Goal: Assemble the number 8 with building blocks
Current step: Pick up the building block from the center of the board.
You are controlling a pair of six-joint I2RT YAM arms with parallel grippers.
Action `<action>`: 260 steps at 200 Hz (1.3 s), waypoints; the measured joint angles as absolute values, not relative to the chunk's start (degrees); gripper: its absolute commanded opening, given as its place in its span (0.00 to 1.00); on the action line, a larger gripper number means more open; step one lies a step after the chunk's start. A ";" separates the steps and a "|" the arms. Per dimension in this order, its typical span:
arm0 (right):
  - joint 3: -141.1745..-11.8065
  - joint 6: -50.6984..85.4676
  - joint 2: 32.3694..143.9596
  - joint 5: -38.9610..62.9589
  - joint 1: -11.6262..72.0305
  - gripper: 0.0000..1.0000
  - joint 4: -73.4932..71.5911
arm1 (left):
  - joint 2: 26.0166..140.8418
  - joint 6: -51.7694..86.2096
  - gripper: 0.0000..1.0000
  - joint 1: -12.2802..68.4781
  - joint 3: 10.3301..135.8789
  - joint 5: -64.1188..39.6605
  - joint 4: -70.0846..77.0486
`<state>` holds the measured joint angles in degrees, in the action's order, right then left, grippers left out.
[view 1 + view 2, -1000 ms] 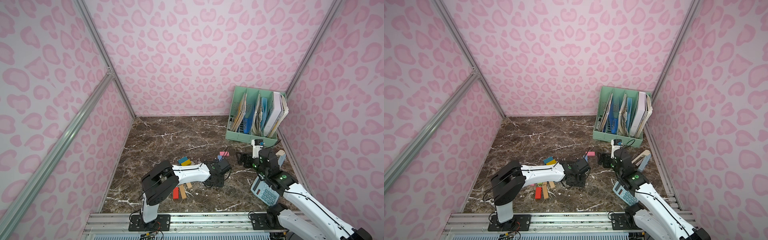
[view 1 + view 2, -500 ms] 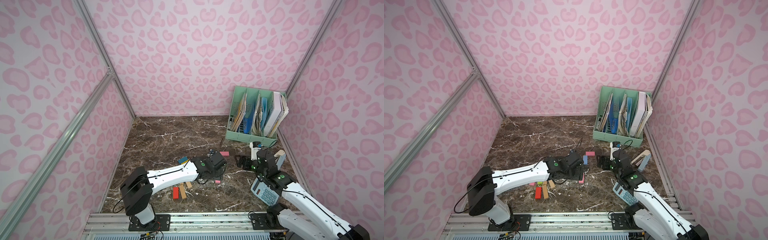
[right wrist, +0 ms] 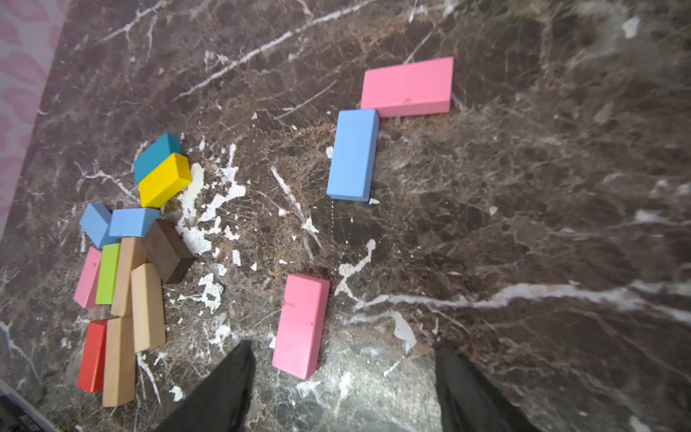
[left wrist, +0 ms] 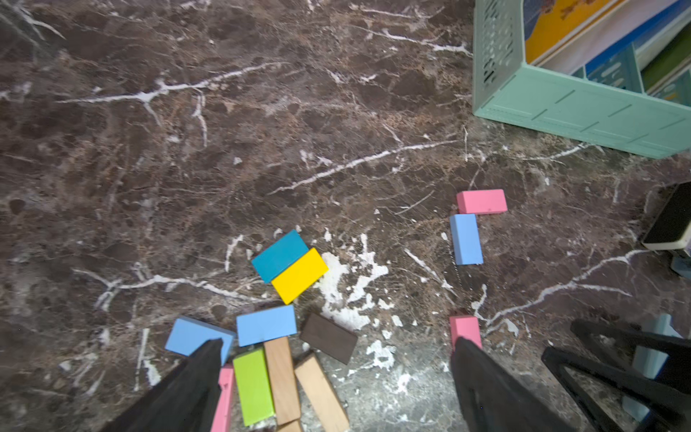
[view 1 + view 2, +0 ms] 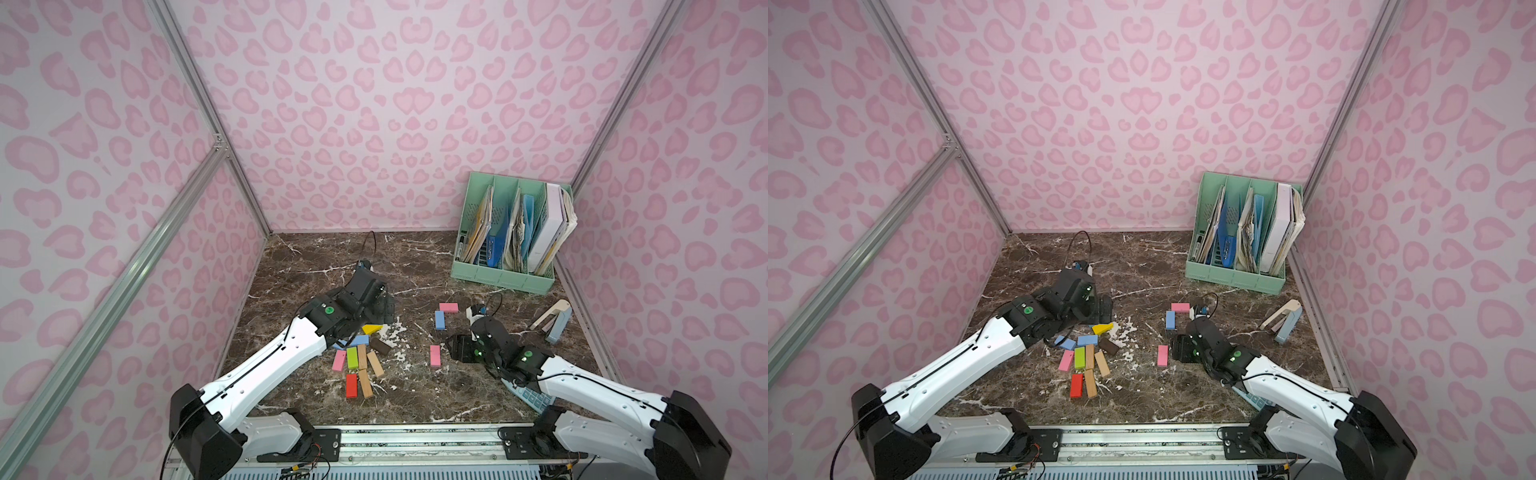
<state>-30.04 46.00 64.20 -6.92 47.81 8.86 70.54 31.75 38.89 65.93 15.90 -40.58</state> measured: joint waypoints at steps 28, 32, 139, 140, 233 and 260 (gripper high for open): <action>-33.82 48.40 70.43 -7.73 51.33 0.74 9.26 | 67.96 27.09 0.98 32.73 65.41 14.50 -41.32; -34.52 48.62 71.46 -7.86 51.70 0.73 9.39 | 67.68 26.52 0.98 31.88 65.28 14.20 -41.45; -43.99 53.76 88.53 -10.79 56.93 0.52 14.76 | 60.20 18.02 0.97 23.44 55.00 12.49 -40.45; -44.01 53.76 88.60 -10.79 56.93 0.52 14.79 | 60.20 18.02 0.97 23.42 54.98 12.51 -40.45; -47.86 54.46 93.62 -13.32 57.04 0.28 17.08 | 59.11 18.28 0.96 23.31 55.42 15.29 -42.54; -48.62 54.76 93.80 -14.00 56.55 0.23 19.00 | 57.06 19.18 0.95 23.24 54.02 16.08 -43.16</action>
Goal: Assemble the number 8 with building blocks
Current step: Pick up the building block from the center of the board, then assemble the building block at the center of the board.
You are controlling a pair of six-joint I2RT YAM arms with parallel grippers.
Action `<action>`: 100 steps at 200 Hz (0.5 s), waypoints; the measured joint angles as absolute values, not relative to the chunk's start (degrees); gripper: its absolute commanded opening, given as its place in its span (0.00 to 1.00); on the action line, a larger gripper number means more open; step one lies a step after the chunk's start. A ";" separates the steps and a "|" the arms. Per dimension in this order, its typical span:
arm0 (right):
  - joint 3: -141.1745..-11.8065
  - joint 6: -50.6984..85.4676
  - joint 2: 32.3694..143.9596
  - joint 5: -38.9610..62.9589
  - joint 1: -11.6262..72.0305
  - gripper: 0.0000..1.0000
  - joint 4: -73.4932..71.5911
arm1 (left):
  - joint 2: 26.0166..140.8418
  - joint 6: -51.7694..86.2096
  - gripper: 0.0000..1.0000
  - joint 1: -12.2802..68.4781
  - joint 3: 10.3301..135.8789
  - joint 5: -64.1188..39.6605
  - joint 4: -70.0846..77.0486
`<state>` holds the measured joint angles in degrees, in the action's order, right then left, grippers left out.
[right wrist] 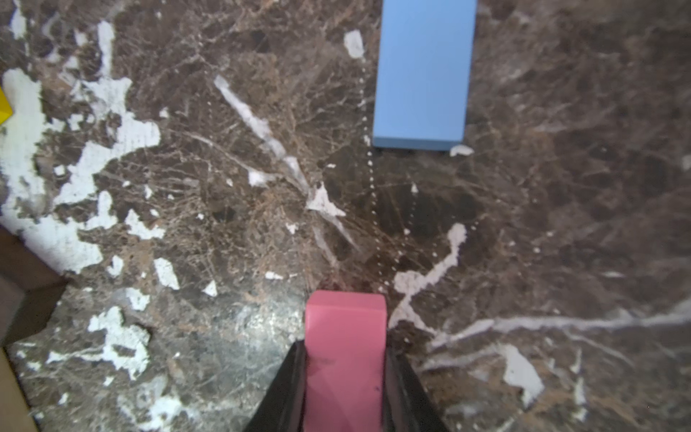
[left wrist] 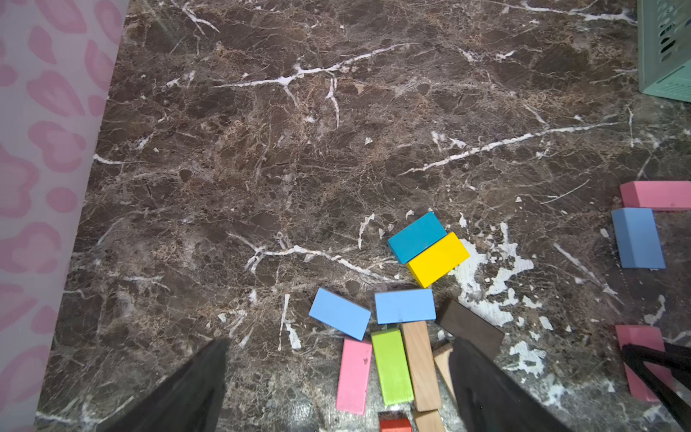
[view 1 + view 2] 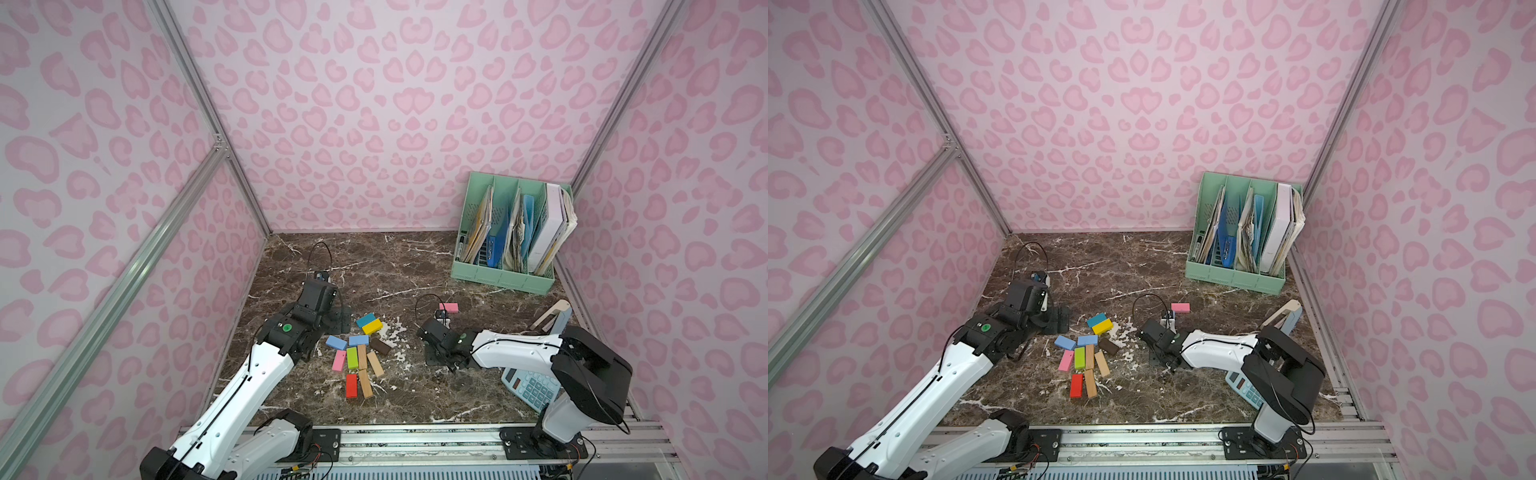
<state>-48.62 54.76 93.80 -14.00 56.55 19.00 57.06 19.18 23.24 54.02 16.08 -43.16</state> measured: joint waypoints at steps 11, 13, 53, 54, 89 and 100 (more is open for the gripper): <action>-48.49 54.65 93.43 -14.02 56.07 0.22 19.44 | 56.53 19.20 0.95 23.24 53.69 16.47 -43.38; -48.45 54.57 93.32 -14.02 55.96 0.22 19.46 | 56.47 19.22 0.95 23.24 53.67 16.51 -43.38; -46.54 52.38 89.19 -13.72 52.36 0.21 20.32 | 55.33 19.38 0.94 23.27 52.66 17.65 -43.31; -46.48 52.29 89.06 -13.67 52.25 0.21 20.34 | 55.33 19.38 0.94 23.27 52.62 17.65 -43.31; -45.21 48.71 85.41 -12.43 46.24 0.21 20.10 | 55.48 19.51 0.93 23.27 52.58 17.63 -43.00; -45.08 47.00 85.06 -11.55 44.23 0.21 19.57 | 55.51 19.57 0.93 23.24 52.58 17.61 -43.00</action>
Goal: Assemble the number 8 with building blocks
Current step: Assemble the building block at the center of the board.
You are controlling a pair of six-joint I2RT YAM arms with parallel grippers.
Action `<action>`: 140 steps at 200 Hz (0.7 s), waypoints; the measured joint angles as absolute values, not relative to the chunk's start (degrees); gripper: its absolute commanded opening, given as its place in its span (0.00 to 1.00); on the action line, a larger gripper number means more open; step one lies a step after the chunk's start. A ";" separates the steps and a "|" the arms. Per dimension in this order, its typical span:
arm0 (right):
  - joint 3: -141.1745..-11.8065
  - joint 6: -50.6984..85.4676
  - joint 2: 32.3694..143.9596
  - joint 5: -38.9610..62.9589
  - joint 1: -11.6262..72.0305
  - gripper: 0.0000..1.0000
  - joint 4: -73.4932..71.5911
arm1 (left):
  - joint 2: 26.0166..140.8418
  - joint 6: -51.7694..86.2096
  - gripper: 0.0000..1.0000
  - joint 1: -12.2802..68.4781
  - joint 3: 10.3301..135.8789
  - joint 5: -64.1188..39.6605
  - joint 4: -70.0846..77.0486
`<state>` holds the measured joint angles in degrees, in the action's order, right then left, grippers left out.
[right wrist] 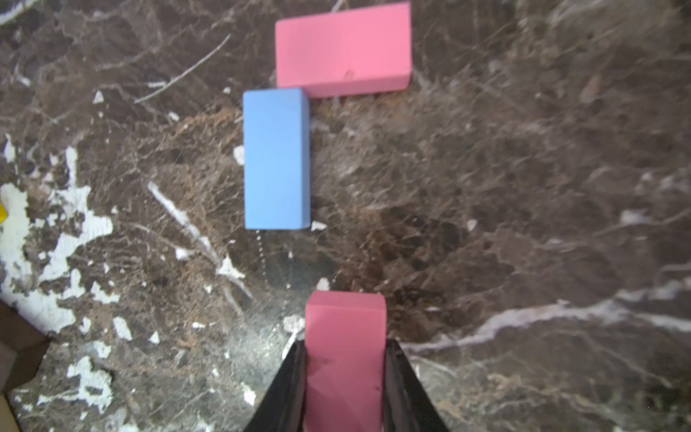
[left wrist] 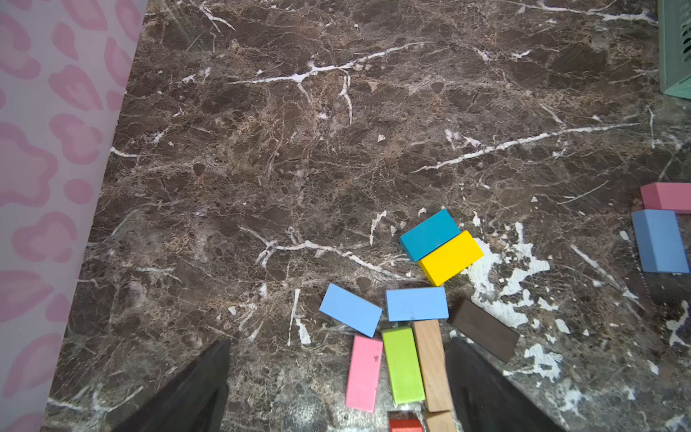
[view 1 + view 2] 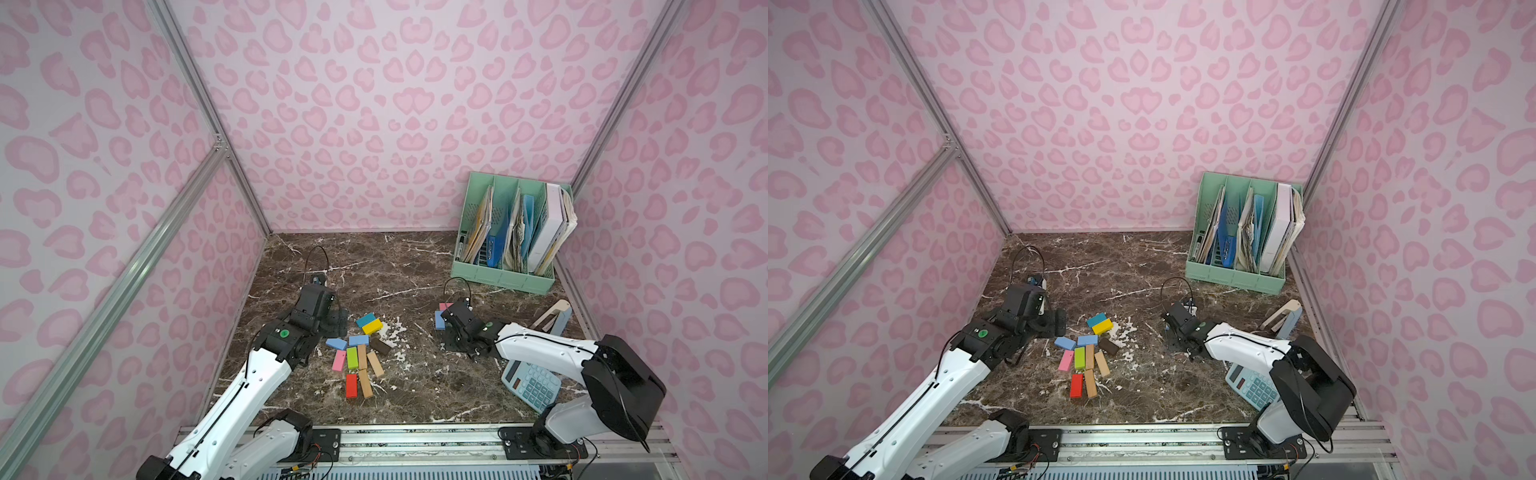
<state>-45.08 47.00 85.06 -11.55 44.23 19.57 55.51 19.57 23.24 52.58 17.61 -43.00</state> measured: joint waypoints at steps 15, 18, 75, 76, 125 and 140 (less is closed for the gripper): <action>-45.17 44.71 85.27 -11.00 41.89 0.21 18.87 | 55.48 19.59 0.93 23.27 52.56 17.54 -42.92; -45.25 44.38 85.43 -10.72 41.56 0.21 18.83 | 55.48 19.59 0.92 23.24 52.56 17.47 -42.92; -48.12 38.02 91.00 -7.09 37.04 0.21 16.27 | 55.51 19.59 0.92 23.27 52.47 17.41 -42.89; -48.16 37.91 91.09 -7.07 37.04 0.21 16.23 | 55.53 19.59 0.92 23.27 52.47 17.41 -42.89; -50.48 35.27 95.13 -6.55 35.53 0.21 15.81 | 55.90 19.59 0.91 23.27 52.47 17.34 -42.89; -50.92 34.50 95.74 -6.57 35.11 0.21 15.57 | 56.03 19.59 0.91 23.27 52.47 17.23 -42.89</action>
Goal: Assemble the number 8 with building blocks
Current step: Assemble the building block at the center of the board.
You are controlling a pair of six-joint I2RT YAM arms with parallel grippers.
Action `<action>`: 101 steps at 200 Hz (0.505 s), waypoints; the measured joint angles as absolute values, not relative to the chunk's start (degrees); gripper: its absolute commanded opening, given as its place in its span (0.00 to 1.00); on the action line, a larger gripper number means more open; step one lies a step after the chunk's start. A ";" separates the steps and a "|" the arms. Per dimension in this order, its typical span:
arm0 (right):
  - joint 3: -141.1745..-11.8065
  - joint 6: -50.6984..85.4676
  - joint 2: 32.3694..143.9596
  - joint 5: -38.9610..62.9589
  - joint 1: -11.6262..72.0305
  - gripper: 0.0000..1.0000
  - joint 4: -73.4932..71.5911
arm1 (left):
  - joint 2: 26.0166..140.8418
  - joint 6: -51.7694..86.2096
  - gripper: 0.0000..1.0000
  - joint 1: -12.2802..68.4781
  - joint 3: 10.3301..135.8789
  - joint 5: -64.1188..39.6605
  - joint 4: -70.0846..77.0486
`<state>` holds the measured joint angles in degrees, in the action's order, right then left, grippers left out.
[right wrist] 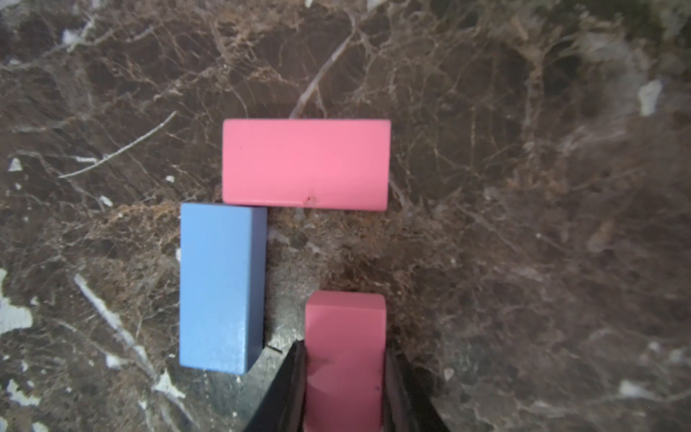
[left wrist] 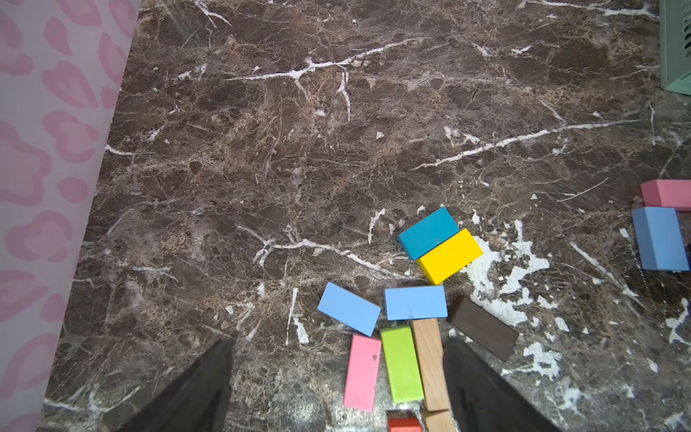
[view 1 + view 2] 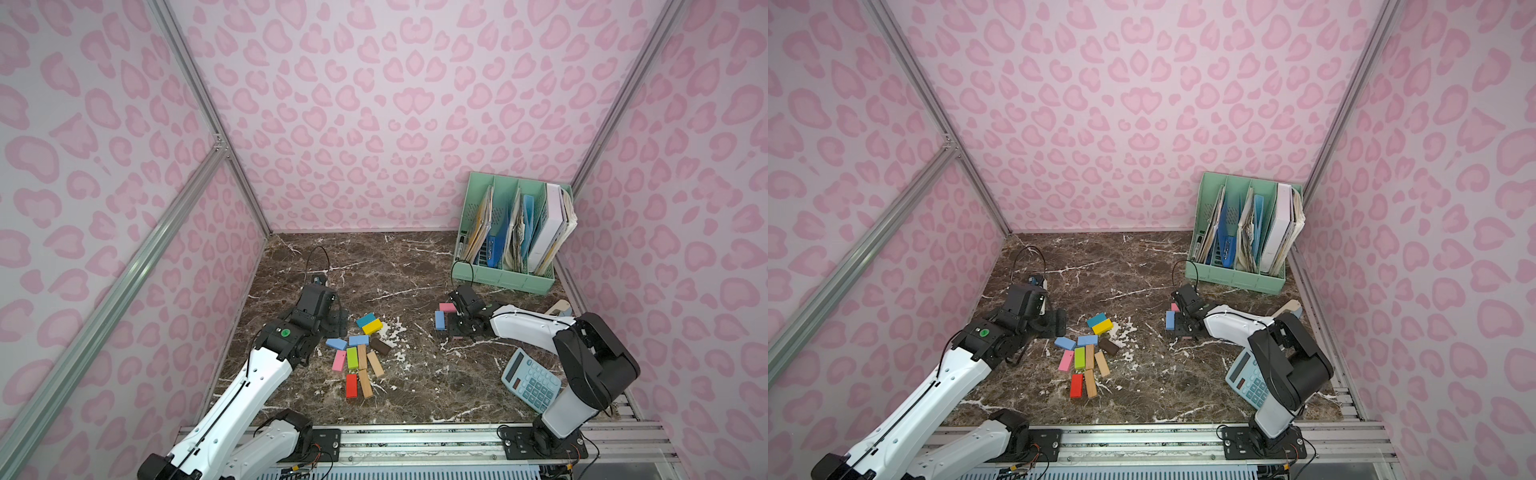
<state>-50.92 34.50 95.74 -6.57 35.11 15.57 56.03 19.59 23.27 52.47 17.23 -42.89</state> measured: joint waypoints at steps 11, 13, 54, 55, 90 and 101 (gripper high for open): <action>-51.24 34.37 96.05 -6.59 34.76 0.21 15.55 | 56.18 19.62 0.91 23.27 52.47 17.23 -42.89; -51.31 34.26 96.12 -6.59 34.74 0.21 15.55 | 56.21 19.62 0.91 23.27 52.47 17.23 -42.89; -51.59 33.01 96.53 -6.59 33.47 0.23 15.20 | 56.45 19.59 0.90 23.27 52.47 17.19 -42.89; -51.59 32.99 96.55 -6.59 33.45 0.23 15.20 | 56.47 19.59 0.90 23.27 52.47 17.19 -42.89; -52.07 32.53 97.23 -6.15 32.75 0.24 14.92 | 56.73 19.59 0.90 23.27 52.47 17.19 -42.89; -52.38 32.29 97.58 -6.15 32.60 0.24 14.70 | 56.82 19.59 0.90 23.27 52.47 17.21 -42.92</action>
<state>-52.38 32.29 97.58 -6.15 32.60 14.70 56.82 19.59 23.27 52.47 17.21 -42.92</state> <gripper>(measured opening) 0.331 0.901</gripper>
